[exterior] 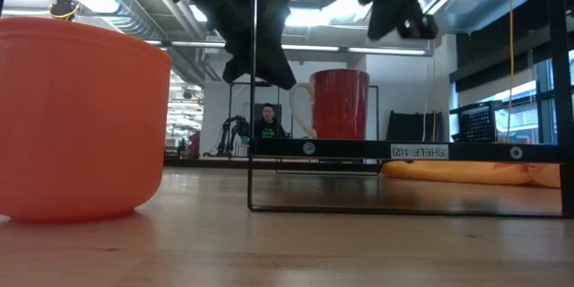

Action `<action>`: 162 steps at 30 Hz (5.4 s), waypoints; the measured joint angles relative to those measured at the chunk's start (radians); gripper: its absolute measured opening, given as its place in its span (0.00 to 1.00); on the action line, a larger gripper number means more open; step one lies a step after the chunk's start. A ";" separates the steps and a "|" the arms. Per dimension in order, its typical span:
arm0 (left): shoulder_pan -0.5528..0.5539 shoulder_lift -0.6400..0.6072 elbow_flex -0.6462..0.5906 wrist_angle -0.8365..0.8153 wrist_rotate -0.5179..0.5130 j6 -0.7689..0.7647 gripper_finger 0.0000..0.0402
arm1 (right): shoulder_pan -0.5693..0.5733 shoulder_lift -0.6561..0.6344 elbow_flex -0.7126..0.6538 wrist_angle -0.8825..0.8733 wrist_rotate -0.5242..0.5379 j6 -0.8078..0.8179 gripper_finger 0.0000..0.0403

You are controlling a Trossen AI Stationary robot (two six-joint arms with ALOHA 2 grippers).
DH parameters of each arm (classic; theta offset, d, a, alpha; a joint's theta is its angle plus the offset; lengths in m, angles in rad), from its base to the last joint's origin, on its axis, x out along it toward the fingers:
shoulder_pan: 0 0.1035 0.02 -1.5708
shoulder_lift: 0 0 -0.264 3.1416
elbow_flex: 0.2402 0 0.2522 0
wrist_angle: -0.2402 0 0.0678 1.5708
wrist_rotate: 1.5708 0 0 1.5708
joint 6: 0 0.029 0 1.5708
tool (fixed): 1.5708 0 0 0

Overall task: Stack small to large cups/mugs on shelf
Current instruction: Put the blue pattern mug align with the red pattern cup on the shelf

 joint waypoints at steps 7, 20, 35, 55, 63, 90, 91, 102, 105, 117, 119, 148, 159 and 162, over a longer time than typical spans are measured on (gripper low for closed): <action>0.000 -0.019 0.000 -0.005 -0.004 -0.024 0.10 | 0.084 -0.195 0.001 -0.059 0.170 0.162 0.04; 0.096 -0.116 0.000 -0.125 -0.020 0.067 0.10 | 0.465 -0.315 0.001 -0.497 0.439 0.916 0.04; 0.202 -0.162 0.000 -0.132 0.161 0.169 0.10 | 0.815 -0.053 0.000 -0.365 0.233 1.451 0.04; 0.260 -0.161 0.000 -0.122 0.335 0.221 0.10 | 0.848 0.055 0.000 0.013 0.736 1.381 0.04; 0.240 -0.161 0.000 -0.118 0.356 0.213 0.10 | 0.848 -0.091 0.000 0.055 1.258 1.059 0.04; 0.118 -0.160 0.000 0.033 0.284 -0.026 0.10 | 0.611 -0.515 0.106 0.766 0.430 -1.043 0.04; 0.109 -0.160 0.000 0.049 0.268 -0.036 0.10 | 0.611 -0.526 0.106 0.756 0.430 -1.049 0.04; 0.078 -0.160 0.000 0.112 0.243 0.011 0.10 | 0.610 -0.506 0.097 0.458 0.661 -0.894 0.04; 0.078 -0.160 0.000 0.111 0.243 0.009 0.10 | 0.610 -0.489 0.109 0.397 0.685 -0.940 0.04; 0.078 -0.160 0.000 0.110 0.235 -0.125 0.10 | 0.610 -0.357 0.435 -0.421 0.555 -0.655 0.04; 0.078 -0.160 0.000 0.110 0.218 -0.137 0.10 | 0.610 -0.345 0.476 -0.563 0.493 -0.539 0.04; 0.078 -0.160 0.001 0.088 0.291 -0.131 0.10 | 0.743 -0.333 0.070 -0.701 0.072 0.882 0.02; 0.028 -0.160 0.001 0.063 0.334 0.029 0.10 | 0.894 -0.220 -0.019 -0.392 -0.163 1.376 0.04; 0.019 -0.160 0.001 0.063 0.334 0.072 0.10 | 0.900 -0.170 -0.019 -0.355 -0.158 1.393 0.04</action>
